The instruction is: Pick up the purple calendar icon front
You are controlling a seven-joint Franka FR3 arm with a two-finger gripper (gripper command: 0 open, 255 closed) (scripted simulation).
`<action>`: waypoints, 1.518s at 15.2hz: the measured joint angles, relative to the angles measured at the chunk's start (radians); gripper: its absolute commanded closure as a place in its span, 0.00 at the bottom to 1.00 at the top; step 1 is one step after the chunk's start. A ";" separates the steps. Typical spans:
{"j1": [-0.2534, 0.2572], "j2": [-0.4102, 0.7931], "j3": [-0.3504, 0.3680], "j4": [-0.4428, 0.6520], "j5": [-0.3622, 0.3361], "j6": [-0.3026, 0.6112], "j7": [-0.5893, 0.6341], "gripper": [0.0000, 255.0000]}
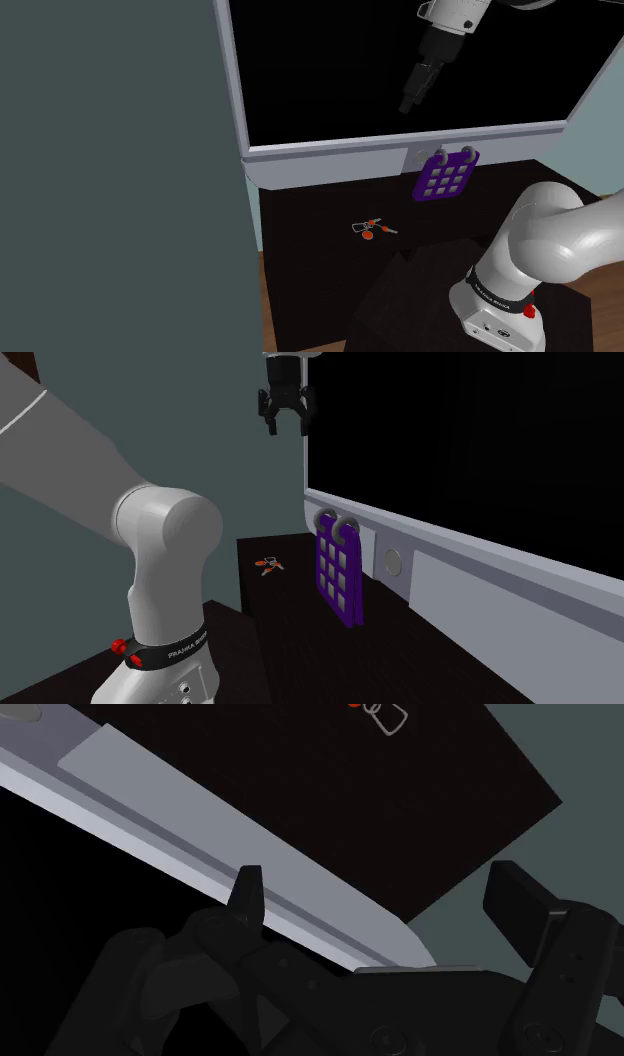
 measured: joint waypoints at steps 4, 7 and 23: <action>-0.002 -0.042 -0.049 -0.062 -0.010 0.017 -0.059 0.00; -0.014 -0.097 -0.134 -0.134 -0.039 0.026 -0.157 0.00; -0.077 -0.167 -0.538 -0.369 -0.219 0.142 -0.574 0.00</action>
